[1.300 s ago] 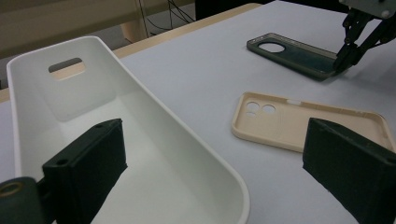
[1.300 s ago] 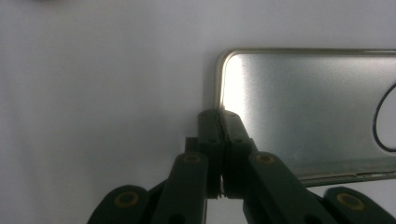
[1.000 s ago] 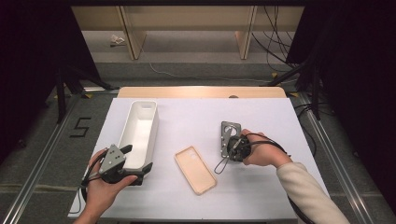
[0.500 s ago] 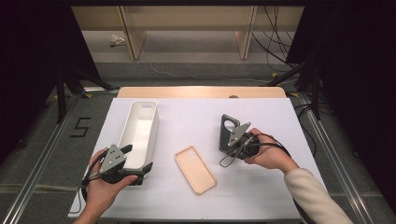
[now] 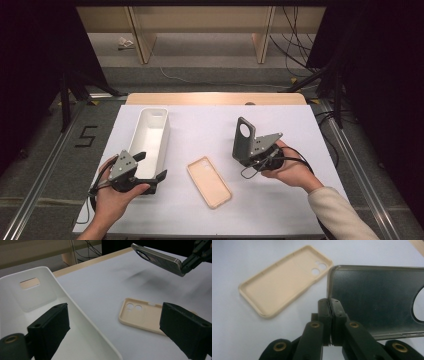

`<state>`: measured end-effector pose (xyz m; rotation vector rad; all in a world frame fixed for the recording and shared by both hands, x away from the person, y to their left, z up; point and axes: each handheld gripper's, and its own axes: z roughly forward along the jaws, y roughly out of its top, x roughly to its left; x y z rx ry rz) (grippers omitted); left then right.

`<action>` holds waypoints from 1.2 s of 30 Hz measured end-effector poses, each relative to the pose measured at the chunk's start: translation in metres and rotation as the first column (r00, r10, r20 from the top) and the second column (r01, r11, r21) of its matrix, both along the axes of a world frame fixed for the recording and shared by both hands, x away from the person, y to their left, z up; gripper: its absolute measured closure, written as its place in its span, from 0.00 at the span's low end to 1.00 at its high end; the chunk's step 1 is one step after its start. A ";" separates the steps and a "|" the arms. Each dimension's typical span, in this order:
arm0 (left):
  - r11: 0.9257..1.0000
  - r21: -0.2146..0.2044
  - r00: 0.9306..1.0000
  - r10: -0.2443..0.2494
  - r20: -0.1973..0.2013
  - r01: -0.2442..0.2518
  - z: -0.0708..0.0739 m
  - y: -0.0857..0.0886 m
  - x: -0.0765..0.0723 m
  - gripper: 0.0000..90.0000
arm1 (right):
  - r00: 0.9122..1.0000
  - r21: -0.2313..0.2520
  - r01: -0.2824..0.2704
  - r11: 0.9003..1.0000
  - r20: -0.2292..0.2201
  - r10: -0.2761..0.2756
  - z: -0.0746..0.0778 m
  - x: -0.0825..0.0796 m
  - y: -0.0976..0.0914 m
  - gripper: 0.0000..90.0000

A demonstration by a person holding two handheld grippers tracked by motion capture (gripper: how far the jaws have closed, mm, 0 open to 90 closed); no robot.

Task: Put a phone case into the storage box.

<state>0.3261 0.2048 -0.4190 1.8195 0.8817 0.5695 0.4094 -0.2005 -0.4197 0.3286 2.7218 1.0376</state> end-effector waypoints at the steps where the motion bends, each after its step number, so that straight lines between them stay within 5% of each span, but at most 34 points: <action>1: 1.000 -0.003 1.000 -0.005 -0.006 0.005 0.003 -0.002 0.003 0.10 | 1.000 0.011 -0.005 1.000 0.001 0.005 0.001 -0.001 -0.001 0.99; 17: 0.997 -0.004 0.995 -0.071 -0.069 0.071 0.039 -0.051 0.055 0.12 | 0.999 0.136 -0.030 0.990 0.022 0.028 0.006 -0.030 -0.002 0.99; 36: 0.987 -0.003 0.974 -0.158 -0.162 0.160 0.049 -0.115 0.088 0.16 | 0.995 0.159 -0.092 0.983 0.049 0.085 0.008 -0.053 0.013 0.99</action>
